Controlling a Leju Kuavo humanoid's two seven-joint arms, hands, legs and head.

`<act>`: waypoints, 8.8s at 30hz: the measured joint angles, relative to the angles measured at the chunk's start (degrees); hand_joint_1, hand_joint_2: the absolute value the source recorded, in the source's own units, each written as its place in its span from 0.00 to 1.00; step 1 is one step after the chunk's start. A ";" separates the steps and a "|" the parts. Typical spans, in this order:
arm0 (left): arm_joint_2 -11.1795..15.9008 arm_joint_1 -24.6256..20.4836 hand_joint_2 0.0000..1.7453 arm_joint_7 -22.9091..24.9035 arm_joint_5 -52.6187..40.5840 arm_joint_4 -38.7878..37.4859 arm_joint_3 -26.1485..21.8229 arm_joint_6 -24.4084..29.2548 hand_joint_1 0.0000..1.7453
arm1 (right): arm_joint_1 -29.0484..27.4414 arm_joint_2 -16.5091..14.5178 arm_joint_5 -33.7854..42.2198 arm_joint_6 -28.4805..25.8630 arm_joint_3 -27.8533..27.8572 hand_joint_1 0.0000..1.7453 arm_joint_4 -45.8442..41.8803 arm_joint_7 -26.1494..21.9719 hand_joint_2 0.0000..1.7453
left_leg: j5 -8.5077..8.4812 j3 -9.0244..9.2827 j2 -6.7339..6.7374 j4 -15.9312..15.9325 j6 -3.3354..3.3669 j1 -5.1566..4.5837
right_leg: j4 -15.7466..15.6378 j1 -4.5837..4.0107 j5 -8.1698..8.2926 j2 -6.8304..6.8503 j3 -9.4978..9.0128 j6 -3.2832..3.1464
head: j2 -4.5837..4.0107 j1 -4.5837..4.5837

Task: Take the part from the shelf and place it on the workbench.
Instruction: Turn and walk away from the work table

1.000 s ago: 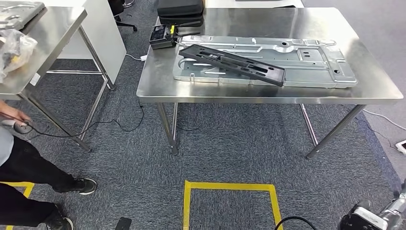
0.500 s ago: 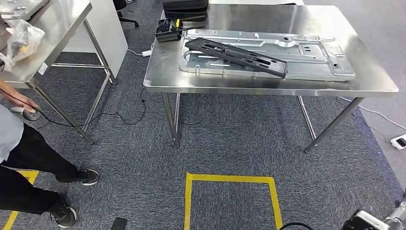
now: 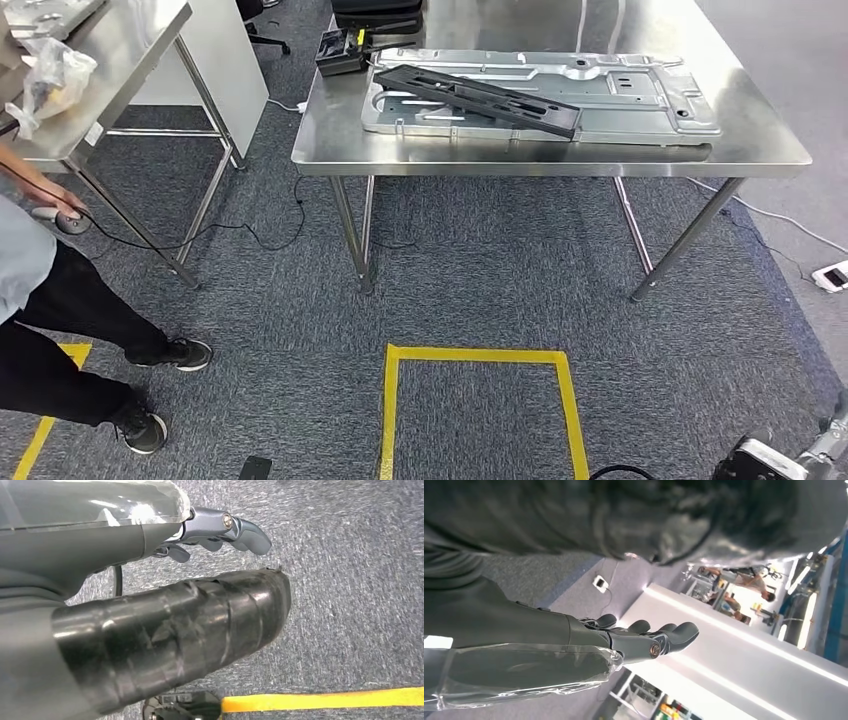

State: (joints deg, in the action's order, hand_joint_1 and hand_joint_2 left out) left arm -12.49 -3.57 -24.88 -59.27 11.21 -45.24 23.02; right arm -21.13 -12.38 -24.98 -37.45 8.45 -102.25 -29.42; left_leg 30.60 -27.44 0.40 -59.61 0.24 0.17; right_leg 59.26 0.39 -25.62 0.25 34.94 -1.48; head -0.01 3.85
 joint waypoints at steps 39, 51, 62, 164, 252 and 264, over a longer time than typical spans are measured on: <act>-0.45 -0.16 0.00 0.31 -2.13 0.00 -2.09 -0.01 0.00 | 21.60 2.11 -9.87 11.24 42.63 0.00 75.98 -4.74 0.00 | -2.65 -0.10 0.44 5.61 2.46 0.04 | 8.46 0.35 -6.99 -0.16 3.64 2.89 | -0.01 0.04; -0.64 -0.07 0.00 0.29 -2.33 0.00 -2.33 0.00 0.00 | 23.02 3.14 -12.28 10.87 43.64 0.00 83.24 1.06 0.00 | -3.64 -6.44 0.29 0.24 -0.33 0.13 | -0.74 0.73 -4.35 -0.28 -4.79 1.26 | 0.00 -0.08; -0.61 -0.36 0.00 -0.04 -2.69 0.00 -2.51 0.18 0.00 | 23.22 2.03 -15.59 11.36 43.77 0.00 87.11 8.94 0.00 | 1.20 2.09 0.13 2.60 0.97 -0.32 | -0.43 -0.01 0.55 -0.09 0.85 0.71 | 0.00 -0.06; -1.00 0.58 0.00 -0.32 -3.11 0.00 -3.73 -1.08 0.00 | 22.60 -0.49 -21.63 14.69 44.71 0.00 89.07 16.31 0.00 | -2.63 -3.30 0.44 2.47 2.51 0.07 | 14.43 0.44 -9.89 -0.85 4.53 3.13 | 0.00 -0.06; -1.07 0.38 0.00 -0.24 -4.35 0.00 -4.83 -1.42 0.00 | 22.13 -1.80 -24.26 16.81 44.38 0.00 89.15 19.01 0.00 | -2.55 -2.89 -1.61 2.48 2.16 0.61 | 2.33 0.27 -2.54 -4.68 0.33 2.80 | -0.01 0.11; -1.42 0.42 0.00 0.05 -4.55 0.00 -4.84 -1.40 0.00 | 22.30 -1.56 -25.38 17.35 44.36 0.00 89.15 19.58 0.00 | -1.39 -2.06 6.07 2.21 0.82 -0.03 | -0.80 -0.05 -1.68 2.89 -2.38 2.13 | -0.01 0.08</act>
State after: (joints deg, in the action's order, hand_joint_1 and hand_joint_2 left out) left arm -13.91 -3.15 -24.83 -63.82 11.21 -50.07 21.62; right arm 1.17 -13.94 -50.36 -20.10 52.81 -13.09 -9.84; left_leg 29.22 -29.50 6.47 -57.40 1.06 0.14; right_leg 58.46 0.34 -27.30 3.14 32.56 0.65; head -0.02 3.93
